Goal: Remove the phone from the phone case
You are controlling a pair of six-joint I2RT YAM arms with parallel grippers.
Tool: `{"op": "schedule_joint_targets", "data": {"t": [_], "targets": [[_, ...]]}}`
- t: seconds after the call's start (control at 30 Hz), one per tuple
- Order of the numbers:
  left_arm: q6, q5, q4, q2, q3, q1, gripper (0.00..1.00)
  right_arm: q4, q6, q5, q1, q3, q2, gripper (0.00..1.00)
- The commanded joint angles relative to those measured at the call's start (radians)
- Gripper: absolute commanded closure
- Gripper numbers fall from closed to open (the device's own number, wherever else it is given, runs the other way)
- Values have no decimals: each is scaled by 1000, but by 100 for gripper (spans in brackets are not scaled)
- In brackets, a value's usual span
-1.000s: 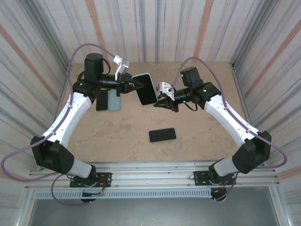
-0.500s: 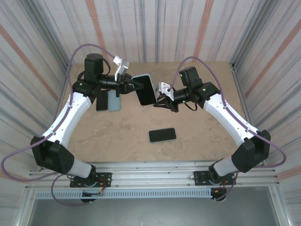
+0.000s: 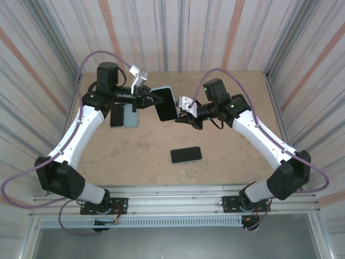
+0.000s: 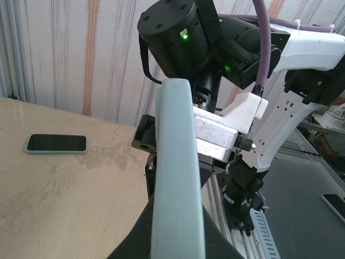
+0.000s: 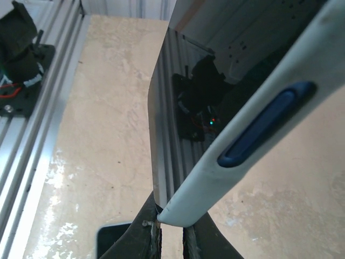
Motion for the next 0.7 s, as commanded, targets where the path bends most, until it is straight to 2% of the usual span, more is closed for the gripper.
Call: {"op": "schedule_joint_targets", "data": {"t": [0.0,0.3,0.57,0.67], "targets": [[-41,108,-132,-36,11,-46,100,248,18,113,-2,-11,-45,90],[-66,124,-104,-29,11,-54,100,370,-27,193,26,-77,-95,91],[-122,138,-29,-11,7,-57,100,360,-44,229,39,-76,-93,90],[-123,101,-19,-10,0,-52,100,360,-6,151,20,-85,-109,87]]}}
